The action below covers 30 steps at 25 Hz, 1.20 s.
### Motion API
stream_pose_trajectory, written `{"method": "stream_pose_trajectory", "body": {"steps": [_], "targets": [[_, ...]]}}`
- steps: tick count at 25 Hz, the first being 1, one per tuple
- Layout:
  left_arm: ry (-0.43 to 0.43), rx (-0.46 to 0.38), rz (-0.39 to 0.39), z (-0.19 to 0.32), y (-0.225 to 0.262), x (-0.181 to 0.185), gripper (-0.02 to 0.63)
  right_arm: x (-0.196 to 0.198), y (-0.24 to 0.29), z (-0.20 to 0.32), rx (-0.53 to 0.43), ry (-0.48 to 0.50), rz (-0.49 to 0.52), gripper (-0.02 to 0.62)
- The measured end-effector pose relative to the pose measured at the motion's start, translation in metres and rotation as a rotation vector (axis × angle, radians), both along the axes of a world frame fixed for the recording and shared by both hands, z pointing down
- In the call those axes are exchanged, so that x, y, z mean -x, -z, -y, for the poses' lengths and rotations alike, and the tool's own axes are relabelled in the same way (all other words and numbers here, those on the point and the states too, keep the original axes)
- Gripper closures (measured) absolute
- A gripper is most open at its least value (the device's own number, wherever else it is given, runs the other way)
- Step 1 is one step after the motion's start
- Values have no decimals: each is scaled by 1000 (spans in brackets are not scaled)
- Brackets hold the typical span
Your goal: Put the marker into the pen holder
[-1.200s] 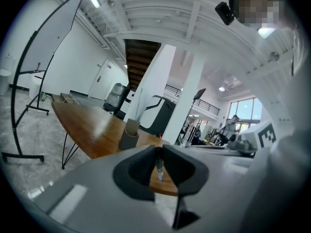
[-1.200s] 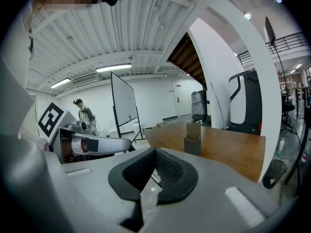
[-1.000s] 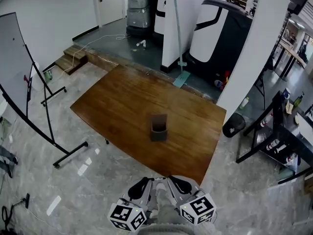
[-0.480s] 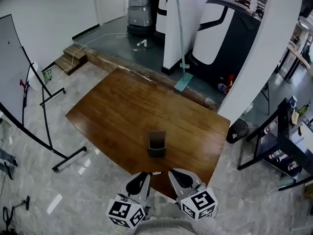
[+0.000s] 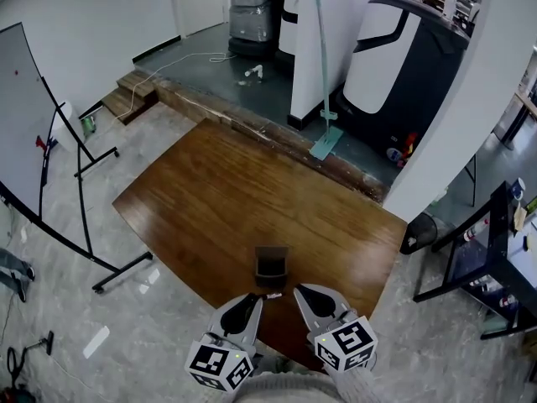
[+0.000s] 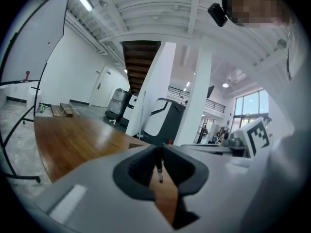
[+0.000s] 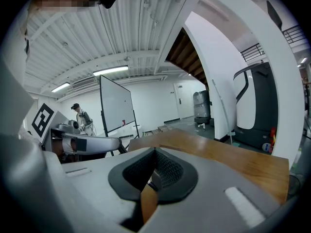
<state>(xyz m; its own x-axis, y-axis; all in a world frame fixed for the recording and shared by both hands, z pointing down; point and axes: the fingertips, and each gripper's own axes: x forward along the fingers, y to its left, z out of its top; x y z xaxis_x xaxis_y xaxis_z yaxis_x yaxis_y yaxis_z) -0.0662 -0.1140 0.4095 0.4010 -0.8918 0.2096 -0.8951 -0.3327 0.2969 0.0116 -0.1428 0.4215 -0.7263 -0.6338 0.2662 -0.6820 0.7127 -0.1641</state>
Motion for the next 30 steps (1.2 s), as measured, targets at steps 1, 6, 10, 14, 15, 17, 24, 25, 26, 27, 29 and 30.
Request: {"method": "stream_pose_trajectory", "body": {"steps": [1,6,10,14,15,17,24,25,26,27,29,30], "targets": [[1,6,1,2,-2,1,555,1,-2,2,7,0,1,595],[-12,22,0,13,-5,6,555,2,-13,6,41,-27,6,595],[-49,24,4,19,-6,7,555,6,-16,15,48,-52,3,595],[-76,43,4,22,-7,9,555,10,-14,18,60,-71,3,595],[-78,48,2,23,-7,12,555,12,-14,18,64,-71,0,595],[-82,58,-1,24,-7,16,555,15,-15,19,72,-74,-8,595],[-102,79,-17,30,-14,18,555,20,-26,16,107,-81,-26,595],[-107,83,-20,31,-16,17,555,20,-28,16,114,-82,-30,595],[-111,87,-22,32,-17,16,555,19,-31,15,120,-83,-33,595],[-112,90,-24,33,-19,15,555,19,-33,15,127,-85,-35,595],[-112,98,-26,35,-22,14,555,20,-36,14,137,-83,-36,595],[-113,105,-25,36,-25,13,555,20,-38,13,140,-79,-36,595]]}}
